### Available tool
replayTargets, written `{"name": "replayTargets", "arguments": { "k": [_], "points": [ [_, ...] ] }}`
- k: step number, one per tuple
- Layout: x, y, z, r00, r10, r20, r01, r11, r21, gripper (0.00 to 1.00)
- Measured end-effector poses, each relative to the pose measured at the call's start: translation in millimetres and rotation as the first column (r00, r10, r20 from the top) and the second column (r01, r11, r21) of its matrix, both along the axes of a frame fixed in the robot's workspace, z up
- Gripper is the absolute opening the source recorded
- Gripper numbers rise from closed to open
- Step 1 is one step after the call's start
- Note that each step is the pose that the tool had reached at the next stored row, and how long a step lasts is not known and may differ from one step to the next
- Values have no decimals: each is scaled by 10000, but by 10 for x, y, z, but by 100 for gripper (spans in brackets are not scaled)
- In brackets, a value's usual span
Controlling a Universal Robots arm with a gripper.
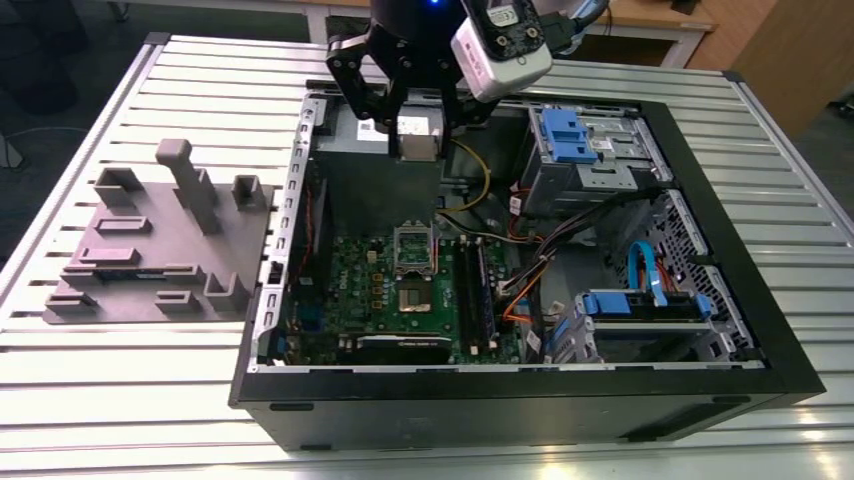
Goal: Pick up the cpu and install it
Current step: 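Pick up the cpu and move it towards the insertion slot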
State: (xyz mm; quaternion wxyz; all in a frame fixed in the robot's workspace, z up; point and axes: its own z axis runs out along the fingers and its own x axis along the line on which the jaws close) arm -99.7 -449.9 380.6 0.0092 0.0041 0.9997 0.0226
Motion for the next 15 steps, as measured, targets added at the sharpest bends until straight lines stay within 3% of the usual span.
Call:
{"name": "replayTargets", "arguments": {
  "k": [10,15],
  "points": [
    [20,-1,-1,10000,0,0,0,10000,2,47],
    [120,-1,-3,10000,1,-4,-1,10000,1,47]
  ]
}}
